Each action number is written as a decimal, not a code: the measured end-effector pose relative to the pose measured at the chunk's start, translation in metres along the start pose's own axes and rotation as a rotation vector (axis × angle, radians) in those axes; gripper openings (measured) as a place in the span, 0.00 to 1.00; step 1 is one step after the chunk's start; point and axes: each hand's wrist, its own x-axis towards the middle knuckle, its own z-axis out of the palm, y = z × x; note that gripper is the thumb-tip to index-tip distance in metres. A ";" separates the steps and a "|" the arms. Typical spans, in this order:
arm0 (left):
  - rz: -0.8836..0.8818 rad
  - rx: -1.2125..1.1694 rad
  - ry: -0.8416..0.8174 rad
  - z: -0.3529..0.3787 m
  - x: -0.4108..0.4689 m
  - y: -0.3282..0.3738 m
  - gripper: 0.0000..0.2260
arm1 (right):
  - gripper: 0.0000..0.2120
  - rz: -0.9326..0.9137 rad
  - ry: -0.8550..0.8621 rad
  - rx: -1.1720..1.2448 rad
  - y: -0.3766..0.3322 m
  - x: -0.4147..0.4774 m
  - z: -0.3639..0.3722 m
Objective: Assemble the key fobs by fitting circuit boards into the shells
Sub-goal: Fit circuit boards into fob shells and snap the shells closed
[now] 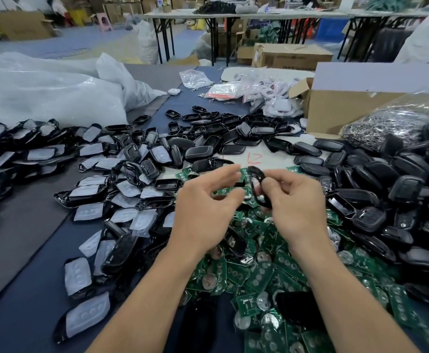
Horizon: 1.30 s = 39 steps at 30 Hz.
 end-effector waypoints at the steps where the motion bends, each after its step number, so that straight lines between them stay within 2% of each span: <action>1: 0.011 -0.046 -0.072 0.002 -0.002 0.002 0.20 | 0.20 0.045 -0.030 0.091 0.000 -0.006 0.001; 5: -0.024 -0.246 -0.181 0.002 -0.005 0.003 0.21 | 0.12 0.102 -0.152 0.208 0.004 -0.015 -0.001; 8: 0.001 -0.233 -0.171 -0.001 -0.007 0.003 0.22 | 0.08 0.079 -0.183 0.165 0.003 -0.015 0.000; 11: -0.044 -0.194 -0.029 -0.001 -0.006 0.003 0.20 | 0.06 0.002 0.006 -0.053 0.005 -0.010 -0.005; 13: -0.077 -0.159 0.077 -0.005 -0.001 0.001 0.16 | 0.12 -0.041 0.065 -0.278 0.010 -0.005 -0.013; 16: -0.116 -0.171 0.240 -0.012 0.007 -0.002 0.12 | 0.25 -0.017 -0.145 -0.679 0.015 -0.002 -0.018; 18: -0.149 -0.126 0.334 -0.015 0.011 -0.006 0.09 | 0.22 -0.057 -0.254 -0.815 0.016 -0.001 -0.015; 21: -0.164 -0.005 0.376 -0.017 0.013 -0.013 0.06 | 0.18 -0.059 -0.232 -0.794 0.015 -0.002 -0.014; 25: -0.167 0.277 0.386 -0.019 0.014 -0.014 0.05 | 0.19 0.034 -0.210 -0.677 0.015 -0.005 -0.016; 26: -0.190 0.273 0.364 -0.019 0.013 -0.015 0.06 | 0.20 0.039 -0.195 -0.659 0.014 -0.006 -0.016; 29: -0.323 0.030 0.288 -0.017 0.024 -0.012 0.07 | 0.21 0.032 -0.162 -0.639 0.012 -0.005 -0.017; 31: -0.401 -0.315 0.171 -0.013 0.040 0.000 0.05 | 0.19 0.047 -0.187 -0.632 0.014 -0.002 -0.016; 33: -0.404 -0.583 -0.032 -0.008 0.062 0.008 0.27 | 0.19 0.069 -0.200 -0.628 0.015 -0.001 -0.015; 34: -0.390 -0.563 -0.111 -0.005 0.073 0.007 0.42 | 0.20 0.077 -0.205 -0.626 0.015 -0.002 -0.014; 35: -0.371 -0.473 -0.160 -0.002 0.080 0.005 0.50 | 0.20 0.078 -0.206 -0.627 0.015 -0.002 -0.015; 36: -0.343 -0.357 -0.164 0.000 0.086 0.001 0.51 | 0.20 0.072 -0.198 -0.634 0.016 -0.002 -0.015; 37: -0.310 -0.223 -0.119 0.001 0.090 -0.004 0.47 | 0.19 0.055 -0.181 -0.642 0.016 -0.003 -0.015; 39: -0.209 0.066 -0.026 0.000 0.098 -0.015 0.31 | 0.17 0.008 -0.157 -0.651 0.015 -0.004 -0.015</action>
